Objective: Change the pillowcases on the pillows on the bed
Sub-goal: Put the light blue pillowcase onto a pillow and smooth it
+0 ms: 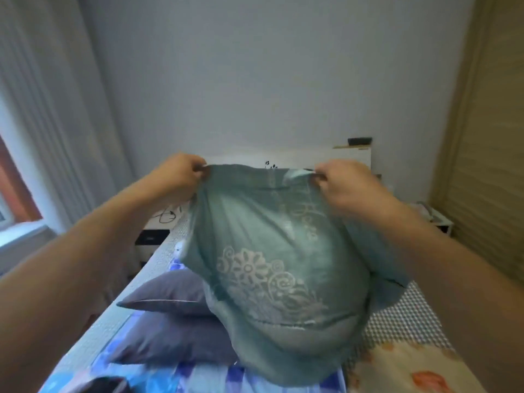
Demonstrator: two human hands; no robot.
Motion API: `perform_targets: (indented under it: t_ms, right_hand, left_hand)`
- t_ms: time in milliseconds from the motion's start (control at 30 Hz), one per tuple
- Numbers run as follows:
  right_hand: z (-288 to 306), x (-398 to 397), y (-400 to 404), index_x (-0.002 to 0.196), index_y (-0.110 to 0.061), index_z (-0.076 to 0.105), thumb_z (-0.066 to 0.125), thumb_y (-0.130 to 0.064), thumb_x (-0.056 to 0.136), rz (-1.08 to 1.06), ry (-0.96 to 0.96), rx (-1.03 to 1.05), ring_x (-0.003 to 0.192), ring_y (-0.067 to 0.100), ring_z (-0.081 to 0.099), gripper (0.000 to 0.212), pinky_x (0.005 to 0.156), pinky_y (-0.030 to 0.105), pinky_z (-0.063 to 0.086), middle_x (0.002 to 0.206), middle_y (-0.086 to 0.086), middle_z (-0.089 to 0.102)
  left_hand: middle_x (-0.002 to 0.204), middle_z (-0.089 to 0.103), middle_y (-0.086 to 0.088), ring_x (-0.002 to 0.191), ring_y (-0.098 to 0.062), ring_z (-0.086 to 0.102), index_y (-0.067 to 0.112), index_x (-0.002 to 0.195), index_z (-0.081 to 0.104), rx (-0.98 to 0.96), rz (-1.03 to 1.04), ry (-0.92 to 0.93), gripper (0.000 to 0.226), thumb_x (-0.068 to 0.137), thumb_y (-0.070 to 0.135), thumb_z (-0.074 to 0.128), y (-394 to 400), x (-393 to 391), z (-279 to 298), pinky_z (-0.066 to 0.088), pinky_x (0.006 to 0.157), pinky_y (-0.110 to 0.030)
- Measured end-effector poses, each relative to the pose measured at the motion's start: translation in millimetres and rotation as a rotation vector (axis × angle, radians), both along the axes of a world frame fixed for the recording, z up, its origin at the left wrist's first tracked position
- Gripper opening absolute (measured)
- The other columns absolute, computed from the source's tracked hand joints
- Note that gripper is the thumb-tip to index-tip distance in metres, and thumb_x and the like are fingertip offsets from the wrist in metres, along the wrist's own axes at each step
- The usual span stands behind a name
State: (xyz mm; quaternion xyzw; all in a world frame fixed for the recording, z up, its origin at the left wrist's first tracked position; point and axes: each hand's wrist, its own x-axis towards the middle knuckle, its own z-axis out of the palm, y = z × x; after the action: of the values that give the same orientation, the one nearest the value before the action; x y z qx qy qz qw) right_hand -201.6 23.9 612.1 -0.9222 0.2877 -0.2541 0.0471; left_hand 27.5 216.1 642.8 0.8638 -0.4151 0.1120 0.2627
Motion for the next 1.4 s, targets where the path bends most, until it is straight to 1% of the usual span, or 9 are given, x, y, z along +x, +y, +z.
perform_targets:
  t_ms: [200,333,500,633,767,900,1033,1200,1400]
  right_hand:
    - [55,-43,22,0.082,-0.013,0.069,0.059,-0.026,0.1,0.265,-0.46,0.835,0.055,0.013,0.067,0.025,0.056,0.028,0.058,0.066,0.001,0.071]
    - [33,-51,-31,0.111,-0.004,0.066,0.054,-0.018,0.102,0.045,-0.579,0.926,0.064,0.018,0.066,0.021,0.061,0.027,0.058,0.089,0.012,0.069]
    - [-181,-137,-99,0.127,0.004,0.06,0.055,-0.02,0.1,-0.442,0.003,0.943,0.102,0.028,0.059,0.036,0.087,0.038,0.053,0.13,0.022,0.061]
    - [-396,-230,-47,0.11,-0.017,0.059,0.052,-0.034,0.094,-0.567,0.694,1.002,0.083,0.015,0.051,0.025,0.075,0.022,0.05,0.101,0.002,0.061]
    - [-557,-262,-23,0.078,-0.018,0.062,0.058,-0.031,0.088,-0.736,0.562,1.159,0.092,0.025,0.063,0.017,0.084,0.034,0.052,0.104,0.011,0.07]
    - [-516,-168,-7,0.106,-0.014,0.067,0.065,-0.023,0.091,-0.555,0.214,1.079,0.095,0.023,0.062,0.018,0.075,0.026,0.04,0.108,0.007,0.066]
    - [-534,-116,6,0.124,-0.019,0.052,0.068,-0.047,0.08,-0.365,0.433,0.991,0.112,0.029,0.055,0.054,0.091,0.041,0.05,0.121,0.006,0.05]
    - [-534,-135,17,0.114,-0.018,0.05,0.057,-0.021,0.089,-0.509,0.395,0.855,0.101,0.031,0.063,0.026,0.079,0.038,0.05,0.11,0.006,0.061]
    - [-515,-137,43,0.101,-0.018,0.065,0.063,-0.015,0.089,-0.483,0.204,0.948,0.084,0.027,0.064,0.013,0.075,0.038,0.052,0.089,0.003,0.071]
  left_hand:
    - [0.066,0.053,-0.013,0.033,-0.01,0.054,0.011,0.084,0.058,-0.383,-0.108,0.356,0.023,0.104,0.01,0.047,-38,-29,81,0.048,0.034,-0.024]
    - [0.103,0.067,-0.021,0.09,-0.027,0.069,0.011,0.109,0.067,-0.34,-0.335,0.391,0.024,0.087,0.011,0.059,-125,-82,61,0.052,0.062,-0.026]
    - [0.136,0.058,0.002,0.123,-0.009,0.054,0.024,0.141,0.054,-0.008,-0.67,0.426,0.041,0.101,0.028,0.06,-152,-160,-112,0.039,0.098,-0.02]
    - [0.136,0.06,-0.003,0.124,-0.015,0.055,0.017,0.135,0.06,0.411,-0.441,0.578,0.035,0.1,0.023,0.06,-87,-166,-334,0.033,0.096,-0.015]
    - [0.117,0.066,-0.01,0.096,-0.019,0.063,0.025,0.113,0.059,0.841,-0.116,0.925,0.041,0.08,0.049,0.064,11,-170,-501,0.044,0.085,-0.02]
    - [0.077,0.065,0.0,0.054,-0.003,0.058,0.033,0.088,0.057,0.821,0.02,0.894,0.014,0.091,0.023,0.067,18,-175,-529,0.051,0.063,-0.025]
    - [0.082,0.067,0.003,0.071,-0.017,0.063,0.025,0.097,0.059,0.684,0.138,0.982,0.011,0.096,0.036,0.059,-23,-199,-535,0.05,0.064,-0.028]
    - [0.108,0.067,-0.006,0.105,-0.032,0.065,0.016,0.109,0.056,0.756,0.231,0.961,0.061,0.09,0.072,0.044,-73,-236,-544,0.046,0.084,-0.037]
    - [0.108,0.07,-0.011,0.103,-0.035,0.065,0.011,0.107,0.062,0.784,0.286,0.983,0.036,0.087,0.033,0.042,-92,-234,-542,0.05,0.093,-0.04]
